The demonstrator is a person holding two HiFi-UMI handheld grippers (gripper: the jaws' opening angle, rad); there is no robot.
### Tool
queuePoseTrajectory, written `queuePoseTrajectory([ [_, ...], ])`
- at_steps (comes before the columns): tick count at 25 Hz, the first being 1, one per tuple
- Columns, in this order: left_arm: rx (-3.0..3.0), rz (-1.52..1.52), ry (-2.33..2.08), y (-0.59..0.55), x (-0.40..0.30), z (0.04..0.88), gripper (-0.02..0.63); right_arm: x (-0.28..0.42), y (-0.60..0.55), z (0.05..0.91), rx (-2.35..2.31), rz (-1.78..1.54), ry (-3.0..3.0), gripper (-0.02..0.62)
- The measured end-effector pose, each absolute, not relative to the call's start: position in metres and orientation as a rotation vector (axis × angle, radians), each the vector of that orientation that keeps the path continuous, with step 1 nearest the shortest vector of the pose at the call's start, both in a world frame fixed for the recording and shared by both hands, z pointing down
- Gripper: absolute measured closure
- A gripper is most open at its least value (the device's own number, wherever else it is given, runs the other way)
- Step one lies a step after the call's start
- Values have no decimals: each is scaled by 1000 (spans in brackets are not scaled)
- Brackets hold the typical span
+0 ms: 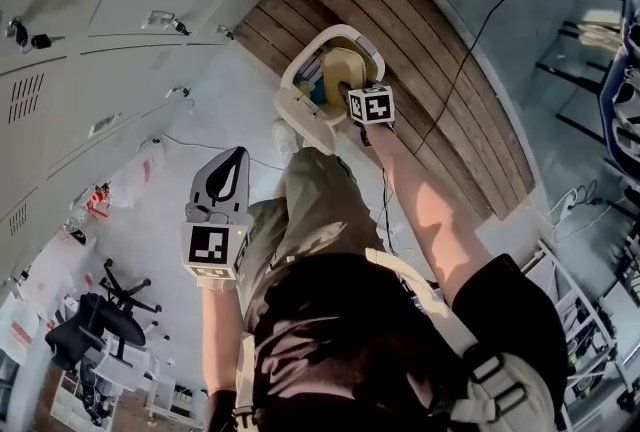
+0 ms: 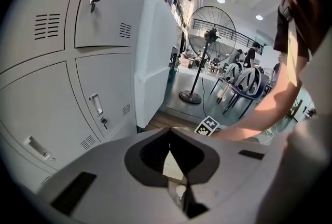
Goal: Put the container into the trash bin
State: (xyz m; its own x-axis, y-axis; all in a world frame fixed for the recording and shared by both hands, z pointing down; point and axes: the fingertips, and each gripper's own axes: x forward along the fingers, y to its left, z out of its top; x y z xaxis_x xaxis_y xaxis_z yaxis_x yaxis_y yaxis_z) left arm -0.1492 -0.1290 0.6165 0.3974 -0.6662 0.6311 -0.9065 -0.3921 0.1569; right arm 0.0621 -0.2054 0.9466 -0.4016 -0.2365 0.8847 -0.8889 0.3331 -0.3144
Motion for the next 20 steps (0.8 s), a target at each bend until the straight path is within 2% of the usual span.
queuePoseTrajectory([
  [20,2113,649,-1357,-106,-170,631,597,53,-209,974,1111,1371,-1713,357],
])
